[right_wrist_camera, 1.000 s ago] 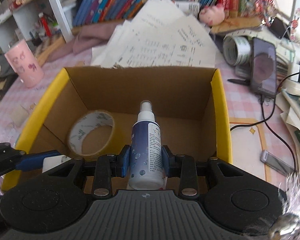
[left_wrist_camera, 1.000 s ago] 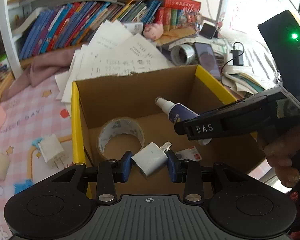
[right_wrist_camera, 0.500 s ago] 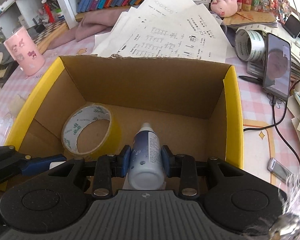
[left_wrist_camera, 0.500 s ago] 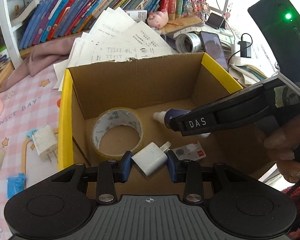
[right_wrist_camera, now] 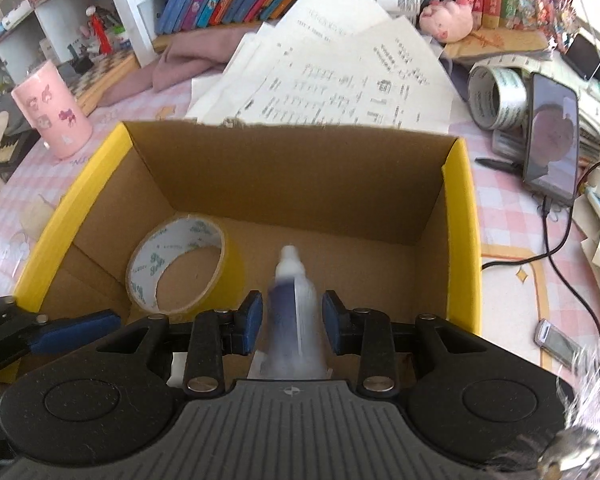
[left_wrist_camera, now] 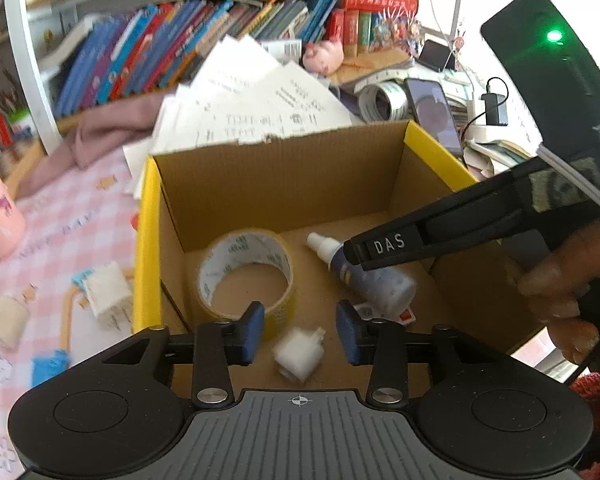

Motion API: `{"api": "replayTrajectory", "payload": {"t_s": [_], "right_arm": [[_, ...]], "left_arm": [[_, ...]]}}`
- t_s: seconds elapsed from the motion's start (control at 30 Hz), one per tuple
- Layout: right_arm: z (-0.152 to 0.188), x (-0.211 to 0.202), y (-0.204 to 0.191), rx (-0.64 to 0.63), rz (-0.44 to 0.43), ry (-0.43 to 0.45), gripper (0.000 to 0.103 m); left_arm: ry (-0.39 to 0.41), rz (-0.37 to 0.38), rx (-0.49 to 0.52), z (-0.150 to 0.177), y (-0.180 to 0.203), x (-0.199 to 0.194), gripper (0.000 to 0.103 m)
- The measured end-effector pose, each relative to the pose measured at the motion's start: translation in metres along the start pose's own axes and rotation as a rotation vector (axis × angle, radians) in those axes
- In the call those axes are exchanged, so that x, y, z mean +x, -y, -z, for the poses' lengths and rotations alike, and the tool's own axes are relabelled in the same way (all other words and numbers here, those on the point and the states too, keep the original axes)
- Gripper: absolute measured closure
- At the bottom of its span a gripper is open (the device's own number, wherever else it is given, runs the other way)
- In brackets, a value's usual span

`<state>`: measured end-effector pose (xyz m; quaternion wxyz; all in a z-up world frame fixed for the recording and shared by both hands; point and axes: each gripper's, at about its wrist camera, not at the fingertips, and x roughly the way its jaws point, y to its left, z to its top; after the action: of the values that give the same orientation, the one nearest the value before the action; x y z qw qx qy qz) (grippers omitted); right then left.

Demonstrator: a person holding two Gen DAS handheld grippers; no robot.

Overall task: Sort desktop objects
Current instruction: 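Lower both held items into the yellow box and open both grippers, then lift both tools out of the box and move back to the table items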

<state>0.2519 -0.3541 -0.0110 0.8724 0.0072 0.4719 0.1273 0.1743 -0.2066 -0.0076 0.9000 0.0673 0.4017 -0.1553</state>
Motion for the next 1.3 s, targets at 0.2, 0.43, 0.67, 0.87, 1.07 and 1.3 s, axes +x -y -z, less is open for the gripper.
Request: {"api": "replayTrajectory", "payload": {"t_s": [0.2, 0.43, 0.67, 0.87, 1.07, 1.3], "right_arm": [[0.004, -0.009, 0.003, 0.041, -0.023, 0.057, 0.067], [0.008, -0.032, -0.007, 0.049, -0.026, 0.143, 0.066], [0.021, -0.067, -0.018, 0.04, 0.013, 0.263, 0.064], [0.031, -0.084, -0.027, 0.038, 0.037, 0.317, 0.063], [0.044, -0.098, -0.034, 0.034, 0.065, 0.339, 0.062], [0.061, -0.111, -0.044, 0.06, 0.108, 0.356, 0.062]], "left_arm": [[0.075, -0.045, 0.051, 0.004, 0.007, -0.02, 0.047], [0.174, -0.075, 0.056, 0.007, 0.002, -0.049, 0.039], [0.249, -0.065, 0.007, 0.01, -0.016, -0.075, 0.035], [0.26, -0.045, 0.028, 0.015, -0.017, -0.081, 0.034], [0.272, -0.021, 0.025, 0.023, -0.021, -0.086, 0.033], [0.283, 0.015, 0.039, 0.033, -0.026, -0.095, 0.033]]}}
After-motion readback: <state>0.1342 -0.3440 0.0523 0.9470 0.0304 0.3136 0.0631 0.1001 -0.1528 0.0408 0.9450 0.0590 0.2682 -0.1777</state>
